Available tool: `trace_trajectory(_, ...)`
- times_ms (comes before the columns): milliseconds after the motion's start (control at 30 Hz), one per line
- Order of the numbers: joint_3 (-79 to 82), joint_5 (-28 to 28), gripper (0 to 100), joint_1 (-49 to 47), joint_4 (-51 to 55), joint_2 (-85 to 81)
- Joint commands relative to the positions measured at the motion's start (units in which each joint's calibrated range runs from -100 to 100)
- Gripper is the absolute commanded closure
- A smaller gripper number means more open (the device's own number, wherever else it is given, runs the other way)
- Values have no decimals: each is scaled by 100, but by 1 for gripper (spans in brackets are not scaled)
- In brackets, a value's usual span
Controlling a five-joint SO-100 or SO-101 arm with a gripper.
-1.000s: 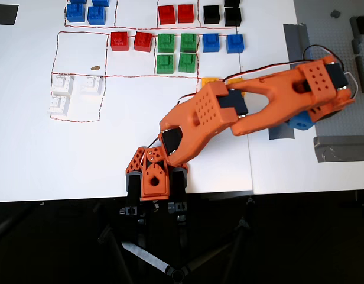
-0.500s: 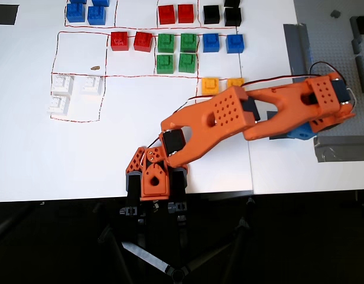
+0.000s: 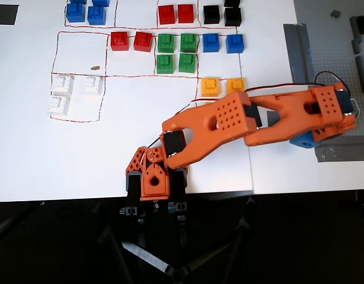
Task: Grab the block and put it in the grey marker
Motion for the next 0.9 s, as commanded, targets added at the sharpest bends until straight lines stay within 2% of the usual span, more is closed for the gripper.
trace_trajectory(0, -248, -54, 70, 25, -71, -579)
trace_trajectory(167, -221, -220, 67, -225, 329, -1174)
trace_trajectory(433, -412, -601, 66, -940, 1839, -2444)
trace_trajectory(667, 714, -1363, 80, -2163, 1961, -3739)
trace_trajectory(867, 1776, -2330, 93, -3636, 1961, -4249)
